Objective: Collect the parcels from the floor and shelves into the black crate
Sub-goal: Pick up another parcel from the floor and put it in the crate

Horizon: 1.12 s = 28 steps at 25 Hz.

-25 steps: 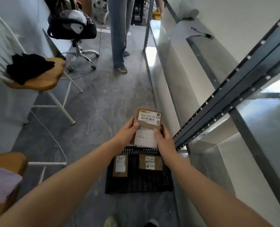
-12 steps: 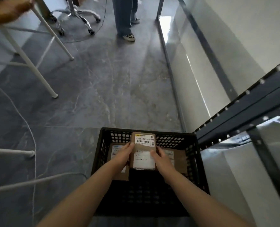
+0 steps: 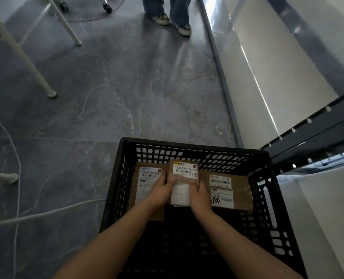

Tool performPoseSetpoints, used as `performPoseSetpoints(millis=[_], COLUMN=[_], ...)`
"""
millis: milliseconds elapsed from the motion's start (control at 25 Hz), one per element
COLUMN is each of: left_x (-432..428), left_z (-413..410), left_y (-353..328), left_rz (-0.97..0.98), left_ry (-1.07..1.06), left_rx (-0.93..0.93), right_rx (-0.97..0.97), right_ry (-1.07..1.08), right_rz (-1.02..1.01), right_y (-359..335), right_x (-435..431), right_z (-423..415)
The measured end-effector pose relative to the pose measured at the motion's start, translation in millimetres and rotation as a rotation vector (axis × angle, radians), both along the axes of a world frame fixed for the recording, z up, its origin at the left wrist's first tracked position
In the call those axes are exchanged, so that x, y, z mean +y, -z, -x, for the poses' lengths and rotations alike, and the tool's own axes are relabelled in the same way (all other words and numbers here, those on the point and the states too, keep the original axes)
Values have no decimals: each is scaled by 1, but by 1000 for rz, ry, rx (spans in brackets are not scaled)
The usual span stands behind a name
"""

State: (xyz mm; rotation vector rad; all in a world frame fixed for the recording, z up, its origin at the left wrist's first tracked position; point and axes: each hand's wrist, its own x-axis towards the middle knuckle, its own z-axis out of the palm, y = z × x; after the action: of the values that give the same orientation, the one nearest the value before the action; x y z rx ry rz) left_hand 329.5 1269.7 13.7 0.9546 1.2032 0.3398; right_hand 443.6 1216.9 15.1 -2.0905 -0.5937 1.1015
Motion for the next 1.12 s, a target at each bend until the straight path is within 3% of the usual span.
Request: performPoseSetpoints(millis=[200,520,720,880,1120], left_x=[4,-4,-19,-18,-7], left_z=[2,-14,-18,-17,-12], left_y=[11,12,13,14,20], left_rz=[-59,-52,-334,-444,-510], left_ry=[-10,-85,-83,-133,-41], left_rx=[-30,47,323,472,791], right_rx=[-154,-208,-352,-377,-379], right_ry=[42,-40,-157,-183,-243], right_rz=[-1,44,218,175,127], right_y=[3,11,26,33,38], right_x=[2,7,2,1,3], right_z=[5,-2,-7,-10,-13])
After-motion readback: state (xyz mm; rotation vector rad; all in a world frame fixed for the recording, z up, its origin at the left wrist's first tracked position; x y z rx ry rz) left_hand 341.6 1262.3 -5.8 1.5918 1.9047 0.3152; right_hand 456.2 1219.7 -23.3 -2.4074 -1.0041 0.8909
